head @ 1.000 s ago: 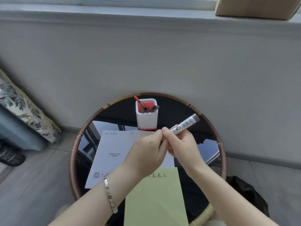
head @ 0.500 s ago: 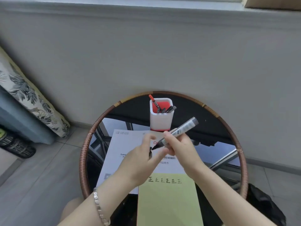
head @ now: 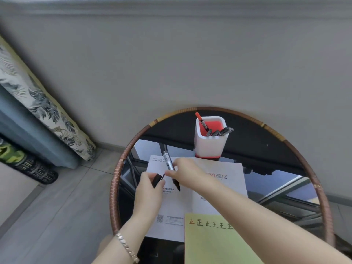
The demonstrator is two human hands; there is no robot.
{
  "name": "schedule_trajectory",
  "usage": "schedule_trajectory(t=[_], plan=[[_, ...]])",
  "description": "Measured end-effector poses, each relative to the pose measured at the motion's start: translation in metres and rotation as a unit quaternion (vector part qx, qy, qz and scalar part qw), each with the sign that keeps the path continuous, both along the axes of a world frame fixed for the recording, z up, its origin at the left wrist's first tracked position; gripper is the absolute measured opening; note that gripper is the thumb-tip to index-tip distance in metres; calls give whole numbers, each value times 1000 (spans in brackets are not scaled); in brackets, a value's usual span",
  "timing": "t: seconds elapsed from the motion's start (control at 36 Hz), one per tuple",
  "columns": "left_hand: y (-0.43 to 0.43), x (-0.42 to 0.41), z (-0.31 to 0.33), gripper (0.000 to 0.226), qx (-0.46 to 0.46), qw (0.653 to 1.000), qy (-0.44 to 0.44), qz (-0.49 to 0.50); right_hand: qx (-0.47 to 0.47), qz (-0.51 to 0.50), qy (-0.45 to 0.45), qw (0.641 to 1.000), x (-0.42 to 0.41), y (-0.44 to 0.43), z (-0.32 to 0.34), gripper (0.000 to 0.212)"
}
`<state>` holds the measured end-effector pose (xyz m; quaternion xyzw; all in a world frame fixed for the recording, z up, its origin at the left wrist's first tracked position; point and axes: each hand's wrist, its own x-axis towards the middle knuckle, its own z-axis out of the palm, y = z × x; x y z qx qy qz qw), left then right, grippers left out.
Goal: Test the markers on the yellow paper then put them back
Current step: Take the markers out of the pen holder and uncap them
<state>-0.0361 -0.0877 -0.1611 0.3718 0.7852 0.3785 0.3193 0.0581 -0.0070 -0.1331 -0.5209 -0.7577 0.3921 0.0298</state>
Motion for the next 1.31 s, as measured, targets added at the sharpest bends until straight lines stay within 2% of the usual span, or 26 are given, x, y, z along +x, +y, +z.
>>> schedule_trajectory(t=[0.06, 0.19, 0.36, 0.53, 0.61, 0.67, 0.75, 0.83, 0.89, 0.92, 1.0, 1.06, 1.17, 1.31], plan=[[5, -2, -4, 12, -7, 999, 42, 7, 18, -18, 11, 1000, -11, 1, -5, 32], [13, -5, -13, 23, -59, 985, 160, 8, 25, -57, 15, 998, -18, -3, -22, 25], [18, -3, -8, 40, -63, 987, 146, 11, 19, -81, 26, 996, -11, -8, -23, 34], [14, -2, -1, 29, -58, 984, 166, -34, -25, -72, 40, 996, 1, -11, -23, 40], [10, -4, 2, 31, -57, 984, 165, -40, -30, -43, 37, 998, 9, -15, -17, 40], [9, -6, 4, 35, -58, 984, 164, -46, 4, -14, 31, 999, 18, -16, -6, 39], [8, -9, 7, 42, -60, 982, 168, -64, 125, -8, 58, 990, 37, -11, 20, 32], [7, -8, 13, 44, -60, 978, 185, -76, 335, -40, 82, 938, 62, 6, 54, 20], [8, -6, 19, 43, -45, 977, 193, -83, 445, -61, 51, 892, 76, 21, 69, 18], [8, -5, 22, 42, -35, 977, 193, -87, 462, -63, 17, 885, 81, 27, 75, 22], [9, 1, 32, 37, -5, 977, 189, -102, 407, -36, -101, 907, 89, 41, 80, 44], [10, 5, 39, 36, 11, 977, 183, -110, 388, -17, -128, 912, 88, 46, 75, 42], [9, 11, 47, 31, 35, 976, 175, -124, 393, 10, -117, 912, 80, 52, 58, 27], [8, 16, 55, 29, 57, 978, 150, -135, 464, -35, -4, 885, 82, 48, 57, 17]])
